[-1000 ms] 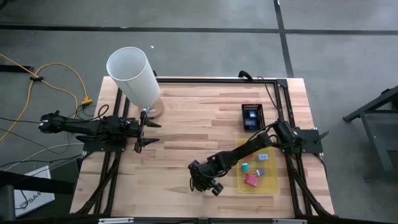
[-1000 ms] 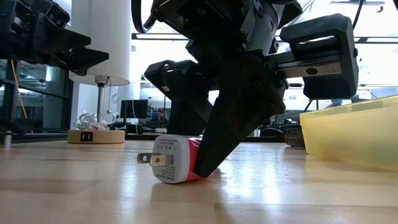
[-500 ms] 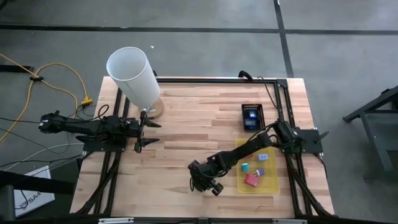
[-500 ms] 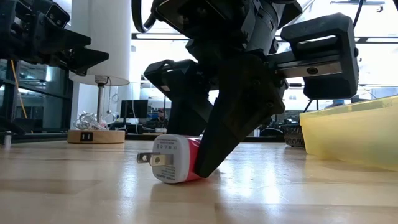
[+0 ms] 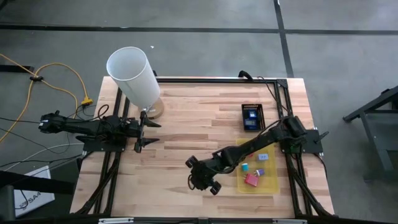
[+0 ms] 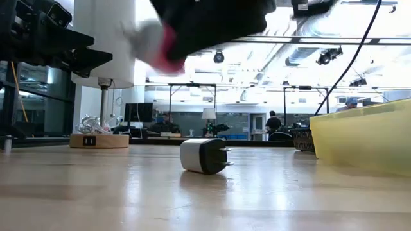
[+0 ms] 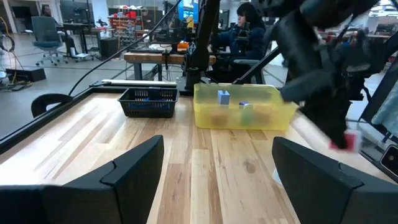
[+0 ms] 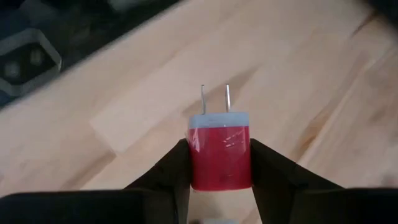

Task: Pick & Place Office items
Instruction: Put the pink charger adapter into the yellow bin

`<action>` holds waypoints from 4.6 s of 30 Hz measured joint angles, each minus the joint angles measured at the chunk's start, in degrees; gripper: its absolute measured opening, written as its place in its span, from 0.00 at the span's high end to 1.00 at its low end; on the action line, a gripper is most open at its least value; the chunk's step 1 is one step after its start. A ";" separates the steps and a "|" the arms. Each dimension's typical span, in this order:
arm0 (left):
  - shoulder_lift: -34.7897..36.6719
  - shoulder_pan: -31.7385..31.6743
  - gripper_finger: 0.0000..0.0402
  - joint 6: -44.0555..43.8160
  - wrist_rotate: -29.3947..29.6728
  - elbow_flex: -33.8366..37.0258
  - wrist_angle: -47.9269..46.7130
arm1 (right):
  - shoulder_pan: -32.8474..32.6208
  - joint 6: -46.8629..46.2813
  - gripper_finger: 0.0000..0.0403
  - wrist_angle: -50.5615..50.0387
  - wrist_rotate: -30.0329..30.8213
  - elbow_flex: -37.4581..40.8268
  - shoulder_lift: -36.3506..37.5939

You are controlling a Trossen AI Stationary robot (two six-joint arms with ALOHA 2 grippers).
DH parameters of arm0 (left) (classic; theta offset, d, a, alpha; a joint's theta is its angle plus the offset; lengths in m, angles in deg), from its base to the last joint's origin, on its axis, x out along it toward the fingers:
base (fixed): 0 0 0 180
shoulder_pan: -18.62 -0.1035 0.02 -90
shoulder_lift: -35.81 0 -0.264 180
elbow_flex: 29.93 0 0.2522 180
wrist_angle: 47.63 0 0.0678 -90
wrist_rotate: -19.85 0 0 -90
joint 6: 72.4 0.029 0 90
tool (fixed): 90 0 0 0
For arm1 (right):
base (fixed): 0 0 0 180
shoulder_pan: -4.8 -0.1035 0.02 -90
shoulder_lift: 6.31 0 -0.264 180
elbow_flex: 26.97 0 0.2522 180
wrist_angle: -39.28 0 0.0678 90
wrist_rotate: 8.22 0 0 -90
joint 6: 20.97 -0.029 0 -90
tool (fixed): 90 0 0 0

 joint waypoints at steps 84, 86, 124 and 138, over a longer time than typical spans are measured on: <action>-0.01 -0.01 0.27 -0.01 -0.01 -0.01 0.41 | 2.99 -57.91 0.71 -30.06 25.11 -0.02 8.35; -0.02 0.00 0.27 0.00 -0.02 -0.01 0.41 | 3.00 -60.11 0.70 -31.62 25.15 -0.02 8.35; 0.00 0.01 0.27 0.00 -0.01 0.00 0.40 | -18.85 -116.53 0.69 -59.01 32.54 6.27 14.45; 0.00 0.01 0.27 0.00 0.00 -0.01 0.41 | -27.42 -135.25 0.70 -60.09 29.57 12.53 14.47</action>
